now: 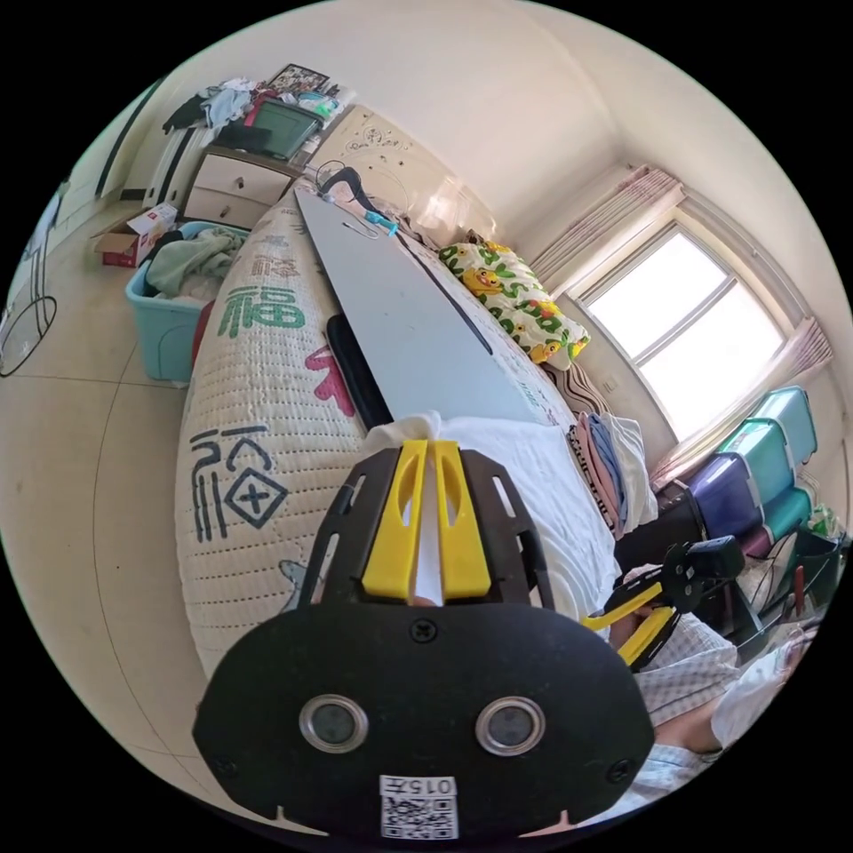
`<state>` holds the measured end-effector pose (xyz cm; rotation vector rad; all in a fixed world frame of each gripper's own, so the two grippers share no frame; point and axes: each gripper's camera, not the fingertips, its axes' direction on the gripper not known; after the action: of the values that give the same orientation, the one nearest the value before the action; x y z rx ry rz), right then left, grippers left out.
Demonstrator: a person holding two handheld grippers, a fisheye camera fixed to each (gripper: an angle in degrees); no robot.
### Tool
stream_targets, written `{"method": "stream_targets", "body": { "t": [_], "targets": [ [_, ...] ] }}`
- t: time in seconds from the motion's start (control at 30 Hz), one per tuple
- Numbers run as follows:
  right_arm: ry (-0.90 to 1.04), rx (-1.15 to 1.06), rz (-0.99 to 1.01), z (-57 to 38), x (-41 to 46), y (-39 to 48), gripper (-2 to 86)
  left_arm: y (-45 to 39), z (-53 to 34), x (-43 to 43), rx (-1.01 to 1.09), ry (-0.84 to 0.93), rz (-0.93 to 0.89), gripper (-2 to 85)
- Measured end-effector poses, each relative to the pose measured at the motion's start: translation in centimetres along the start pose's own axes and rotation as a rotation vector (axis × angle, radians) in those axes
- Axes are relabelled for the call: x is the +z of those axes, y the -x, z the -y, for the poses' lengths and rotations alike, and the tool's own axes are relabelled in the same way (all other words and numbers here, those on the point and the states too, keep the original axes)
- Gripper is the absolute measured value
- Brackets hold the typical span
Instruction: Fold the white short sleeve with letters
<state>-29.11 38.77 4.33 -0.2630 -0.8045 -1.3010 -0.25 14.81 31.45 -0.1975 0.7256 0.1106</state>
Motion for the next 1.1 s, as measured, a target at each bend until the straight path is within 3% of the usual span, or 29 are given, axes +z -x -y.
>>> {"method": "stream_targets", "body": {
  "t": [0.1,0.23,0.33,0.8,0.93,1.1],
  "targets": [
    [0.009,0.021,-0.179,-0.9,1.4,0.2,6.4,-1.1,0.5,-0.5,0.02,-0.011,0.029,-0.1],
    [-0.055,-0.031,-0.14,-2.6,0.3,1.1,0.8,-2.0,1.1,-1.5,0.023,-0.047,0.06,-0.2],
    [-0.103,-0.115,0.015,-4.1,-1.8,1.9,-0.2,-3.0,1.8,-2.2,0.028,-0.075,0.109,-0.2],
    [-0.047,-0.072,0.026,-4.9,-1.5,2.1,1.9,-10.4,8.6,-0.3,0.077,0.077,0.359,-0.4],
    [-0.071,-0.088,-0.003,-5.9,-4.9,2.7,5.4,-12.9,9.9,-1.8,0.108,0.068,0.377,0.3],
    [-0.225,-0.134,0.143,-9.6,-12.4,2.3,5.4,-17.9,10.6,-7.3,0.157,-0.012,0.398,1.3]
  ]
}}
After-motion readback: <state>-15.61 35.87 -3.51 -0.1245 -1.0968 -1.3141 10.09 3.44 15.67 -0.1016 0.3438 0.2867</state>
